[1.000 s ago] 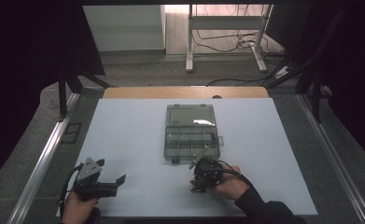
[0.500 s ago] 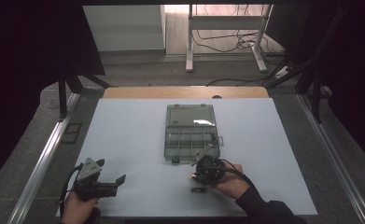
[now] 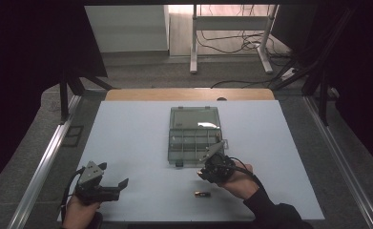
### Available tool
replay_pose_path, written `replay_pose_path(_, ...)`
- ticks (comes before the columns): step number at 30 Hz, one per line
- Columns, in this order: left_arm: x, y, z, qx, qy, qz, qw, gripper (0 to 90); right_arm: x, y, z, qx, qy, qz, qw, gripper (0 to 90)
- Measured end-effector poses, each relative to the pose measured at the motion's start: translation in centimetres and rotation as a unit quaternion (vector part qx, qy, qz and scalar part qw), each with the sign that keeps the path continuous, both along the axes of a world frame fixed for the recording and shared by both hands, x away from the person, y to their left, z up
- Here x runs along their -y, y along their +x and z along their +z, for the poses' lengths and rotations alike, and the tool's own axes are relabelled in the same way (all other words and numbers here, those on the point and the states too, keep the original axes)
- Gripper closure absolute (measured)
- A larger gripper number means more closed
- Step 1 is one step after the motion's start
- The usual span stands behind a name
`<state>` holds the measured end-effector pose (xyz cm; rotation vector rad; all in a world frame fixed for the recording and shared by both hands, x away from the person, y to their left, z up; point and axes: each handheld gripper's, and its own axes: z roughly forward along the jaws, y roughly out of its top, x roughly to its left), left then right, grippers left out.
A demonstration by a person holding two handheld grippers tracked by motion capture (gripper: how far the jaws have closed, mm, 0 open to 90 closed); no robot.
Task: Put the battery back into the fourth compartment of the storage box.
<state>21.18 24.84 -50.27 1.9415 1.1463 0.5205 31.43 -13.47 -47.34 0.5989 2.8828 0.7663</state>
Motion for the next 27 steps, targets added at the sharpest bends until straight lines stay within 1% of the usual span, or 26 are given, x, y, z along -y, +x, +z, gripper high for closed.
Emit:
replay_pose_path(12,0.0,0.0,0.0,-0.001,-0.001,0.001,1.0,2.9,0.5,0.8,1.3,0.013,0.018,-0.017,0.9996,76.8)
replay_pose_path(16,0.0,0.0,0.0,-0.001,-0.001,0.001,1.0,2.9,0.5,1.4,2.0,0.02,0.028,-0.023,0.9992,76.8)
replay_pose_path(21,0.0,0.0,0.0,-0.001,-0.002,0.002,1.0,2.9,0.5,1.9,2.4,0.023,0.031,-0.028,0.9989,76.8)
replay_pose_path(24,0.0,0.0,0.0,-0.002,-0.002,0.002,1.0,2.9,0.7,2.4,2.8,0.026,0.036,-0.033,0.9985,76.8)
replay_pose_path(27,0.0,0.0,0.0,-0.002,-0.002,0.002,1.0,2.9,0.8,2.7,3.0,0.024,0.04,-0.038,0.9982,76.8)
